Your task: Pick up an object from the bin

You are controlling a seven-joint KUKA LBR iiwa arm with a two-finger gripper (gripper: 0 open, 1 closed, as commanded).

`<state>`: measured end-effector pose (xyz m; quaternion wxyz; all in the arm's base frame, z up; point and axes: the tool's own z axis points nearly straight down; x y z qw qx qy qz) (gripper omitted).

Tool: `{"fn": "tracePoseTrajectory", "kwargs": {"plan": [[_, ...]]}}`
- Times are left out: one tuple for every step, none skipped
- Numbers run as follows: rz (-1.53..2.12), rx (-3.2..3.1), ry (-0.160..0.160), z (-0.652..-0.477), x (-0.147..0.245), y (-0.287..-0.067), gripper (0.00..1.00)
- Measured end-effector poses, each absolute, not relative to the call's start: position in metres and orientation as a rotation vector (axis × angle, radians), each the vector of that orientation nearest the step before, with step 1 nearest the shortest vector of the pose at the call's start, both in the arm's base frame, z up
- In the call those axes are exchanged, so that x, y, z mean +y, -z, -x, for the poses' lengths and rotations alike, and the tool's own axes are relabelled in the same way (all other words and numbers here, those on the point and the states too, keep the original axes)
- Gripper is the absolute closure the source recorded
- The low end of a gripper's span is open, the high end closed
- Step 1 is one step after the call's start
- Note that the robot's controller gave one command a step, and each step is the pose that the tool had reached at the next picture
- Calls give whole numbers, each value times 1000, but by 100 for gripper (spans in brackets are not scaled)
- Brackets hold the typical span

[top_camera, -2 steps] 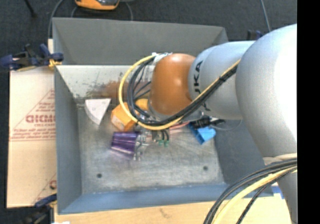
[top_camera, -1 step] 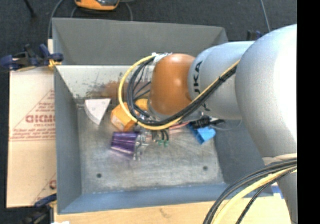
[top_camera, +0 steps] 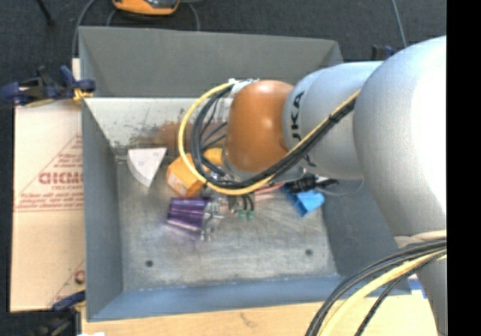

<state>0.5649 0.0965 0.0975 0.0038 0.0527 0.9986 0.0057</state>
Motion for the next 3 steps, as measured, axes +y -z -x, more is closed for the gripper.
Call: {"fn": "tracePoseTrajectory", "kwargs": {"plan": [[-167,3130,-18,-565,96,-98,100],[-168,3129,-18,-565,96,-98,100],[-170,3129,-18,-565,96,-97,100]]}}
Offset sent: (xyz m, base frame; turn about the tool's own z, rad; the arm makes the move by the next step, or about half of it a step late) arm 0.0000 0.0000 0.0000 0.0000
